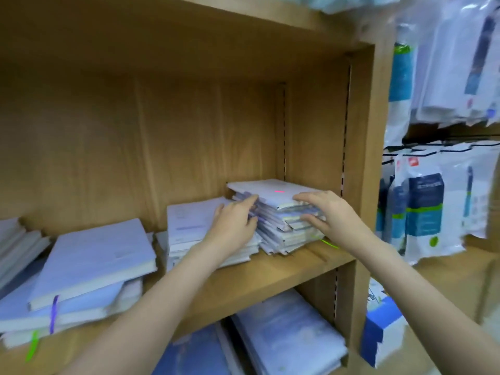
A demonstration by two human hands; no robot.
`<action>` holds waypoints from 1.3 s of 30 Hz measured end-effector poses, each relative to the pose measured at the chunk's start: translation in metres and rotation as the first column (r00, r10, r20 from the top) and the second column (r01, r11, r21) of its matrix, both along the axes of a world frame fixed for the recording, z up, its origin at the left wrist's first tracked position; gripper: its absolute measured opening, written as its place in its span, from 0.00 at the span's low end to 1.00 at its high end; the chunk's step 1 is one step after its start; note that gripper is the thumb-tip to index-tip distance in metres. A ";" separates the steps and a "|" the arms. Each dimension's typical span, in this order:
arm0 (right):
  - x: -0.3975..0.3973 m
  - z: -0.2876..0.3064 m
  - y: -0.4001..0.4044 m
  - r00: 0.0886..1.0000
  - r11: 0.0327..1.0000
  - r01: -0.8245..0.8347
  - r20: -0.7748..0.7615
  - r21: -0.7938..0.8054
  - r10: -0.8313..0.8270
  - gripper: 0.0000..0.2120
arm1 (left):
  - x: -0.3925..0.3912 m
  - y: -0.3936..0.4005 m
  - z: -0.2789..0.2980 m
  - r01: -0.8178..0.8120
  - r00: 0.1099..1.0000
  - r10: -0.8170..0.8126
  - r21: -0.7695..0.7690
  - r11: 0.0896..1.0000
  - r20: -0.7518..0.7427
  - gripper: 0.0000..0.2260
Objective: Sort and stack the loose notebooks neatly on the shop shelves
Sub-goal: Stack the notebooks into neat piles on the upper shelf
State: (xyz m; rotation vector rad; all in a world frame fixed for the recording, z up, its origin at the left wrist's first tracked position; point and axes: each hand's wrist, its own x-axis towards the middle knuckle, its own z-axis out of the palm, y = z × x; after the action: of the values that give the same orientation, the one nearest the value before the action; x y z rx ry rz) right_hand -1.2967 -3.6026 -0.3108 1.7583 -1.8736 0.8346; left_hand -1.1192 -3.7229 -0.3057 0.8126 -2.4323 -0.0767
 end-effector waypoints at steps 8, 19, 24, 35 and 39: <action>0.012 0.020 -0.020 0.989 0.992 0.122 0.079 0.037 -0.125 0.19 | 0.028 0.010 -0.001 0.019 0.985 -0.029 -0.060 0.998 -0.169 0.22; 0.147 0.021 -0.029 0.932 0.934 -0.349 0.136 0.077 0.337 0.21 | 0.192 0.014 -0.026 -0.240 0.960 0.191 -0.252 0.937 -0.203 0.23; 0.217 0.000 -0.063 0.893 0.860 -0.450 0.121 0.243 0.433 0.28 | 0.271 0.023 -0.041 -0.323 0.921 0.335 0.094 0.942 -0.197 0.37; 0.264 0.000 -0.096 0.968 0.912 -0.064 0.249 0.406 -0.043 0.30 | 0.315 0.025 -0.051 -0.307 0.914 0.347 0.200 0.931 -0.213 0.31; 0.269 0.017 -0.085 0.737 0.981 -0.169 0.673 0.093 0.063 0.19 | 0.335 0.029 -0.064 -0.212 0.839 0.297 0.230 0.950 -0.456 0.23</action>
State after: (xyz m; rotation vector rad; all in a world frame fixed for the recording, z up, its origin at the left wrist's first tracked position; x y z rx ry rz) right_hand -1.0276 -3.6873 -0.2935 1.8226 -2.3244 1.5858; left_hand -0.7839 -3.6937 -0.3696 1.0464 -1.8422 -0.3494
